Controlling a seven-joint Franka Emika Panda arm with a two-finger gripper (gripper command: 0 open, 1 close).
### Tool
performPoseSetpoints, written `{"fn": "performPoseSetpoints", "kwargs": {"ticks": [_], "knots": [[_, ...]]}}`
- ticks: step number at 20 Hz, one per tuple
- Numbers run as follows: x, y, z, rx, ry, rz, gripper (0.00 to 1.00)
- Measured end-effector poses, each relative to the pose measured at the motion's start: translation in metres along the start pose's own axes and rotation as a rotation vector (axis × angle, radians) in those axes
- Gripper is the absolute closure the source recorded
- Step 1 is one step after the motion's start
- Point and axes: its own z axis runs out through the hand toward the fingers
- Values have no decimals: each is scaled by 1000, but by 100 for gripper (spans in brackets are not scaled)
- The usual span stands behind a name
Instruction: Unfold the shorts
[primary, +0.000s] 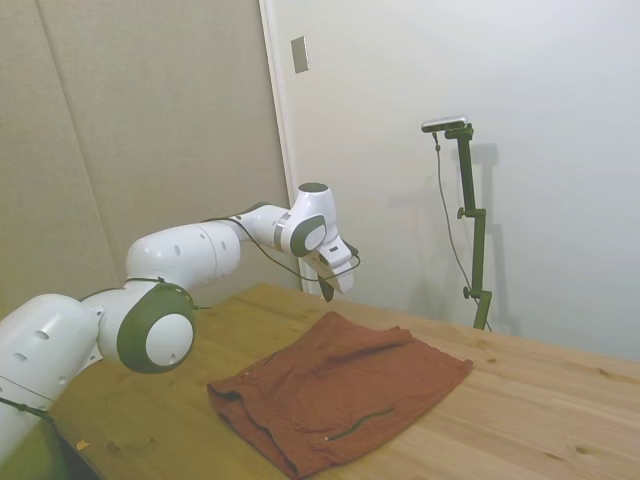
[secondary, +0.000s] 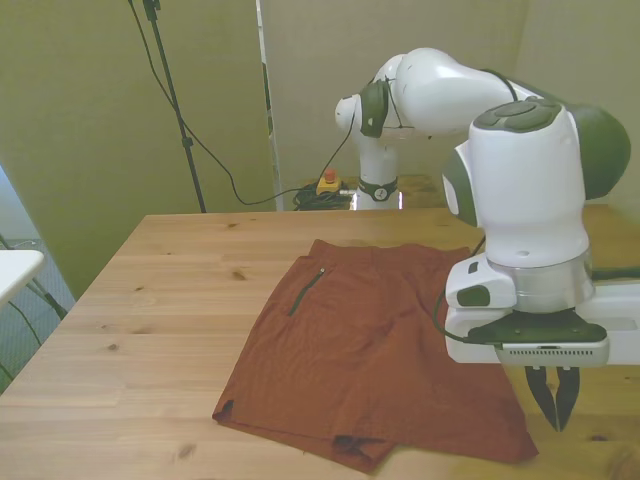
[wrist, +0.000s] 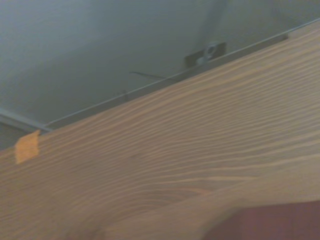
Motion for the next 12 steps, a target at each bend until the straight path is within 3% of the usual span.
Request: {"fn": "performPoseSetpoints", "kwargs": {"ticks": [5,12], "knots": [[-3,16,-46,-167,145,-55,0],[-18,54,-100,-237,80,-138,0]]}}
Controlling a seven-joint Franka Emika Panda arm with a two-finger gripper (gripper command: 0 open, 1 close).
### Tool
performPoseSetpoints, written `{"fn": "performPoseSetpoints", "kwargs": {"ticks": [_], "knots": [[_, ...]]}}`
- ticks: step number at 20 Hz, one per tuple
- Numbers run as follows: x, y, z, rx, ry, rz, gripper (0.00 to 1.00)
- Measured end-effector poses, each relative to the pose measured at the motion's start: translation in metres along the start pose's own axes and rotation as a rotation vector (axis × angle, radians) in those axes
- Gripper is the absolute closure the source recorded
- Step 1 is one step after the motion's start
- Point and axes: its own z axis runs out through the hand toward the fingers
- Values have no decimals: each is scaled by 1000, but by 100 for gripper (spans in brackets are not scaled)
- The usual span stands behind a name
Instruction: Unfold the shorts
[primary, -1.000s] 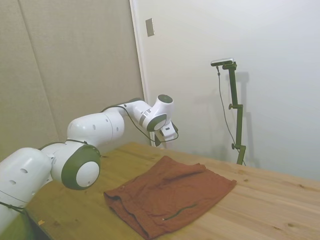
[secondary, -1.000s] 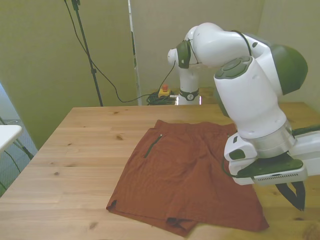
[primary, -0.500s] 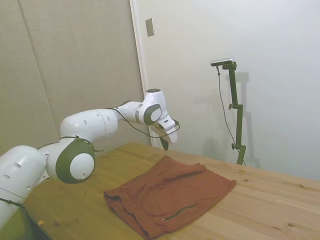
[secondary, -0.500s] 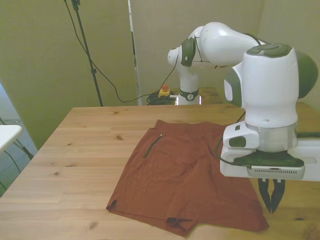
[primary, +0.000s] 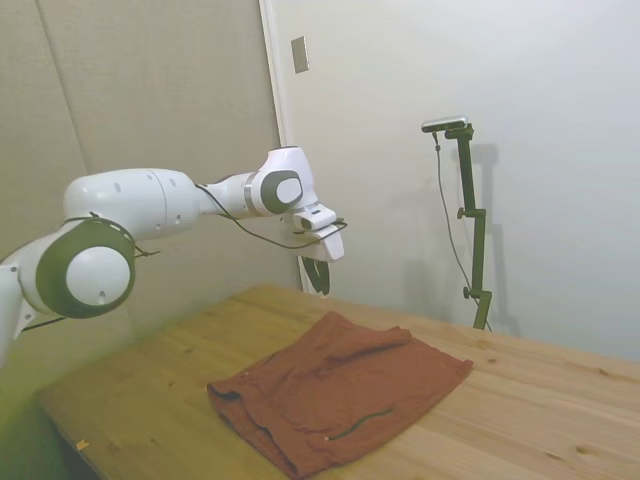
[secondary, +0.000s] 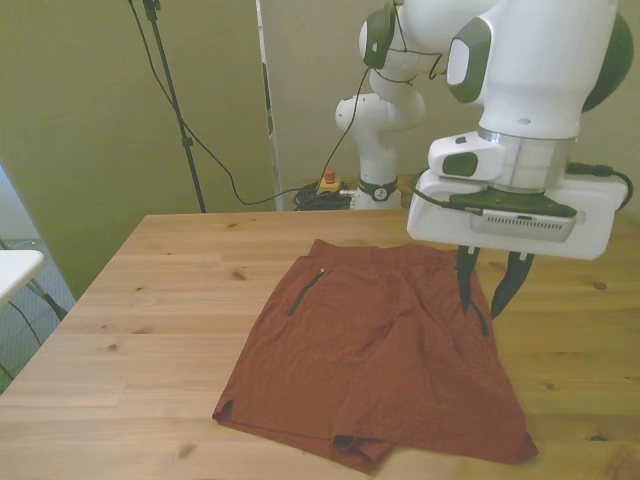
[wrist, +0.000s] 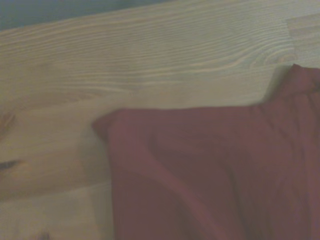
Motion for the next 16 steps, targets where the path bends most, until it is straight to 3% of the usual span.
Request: {"fn": "performPoseSetpoints", "kwargs": {"ticks": [6,16], "knots": [[-23,47,-25,-33,-33,-61,0],[-131,121,-41,-51,-53,-182,0]]}}
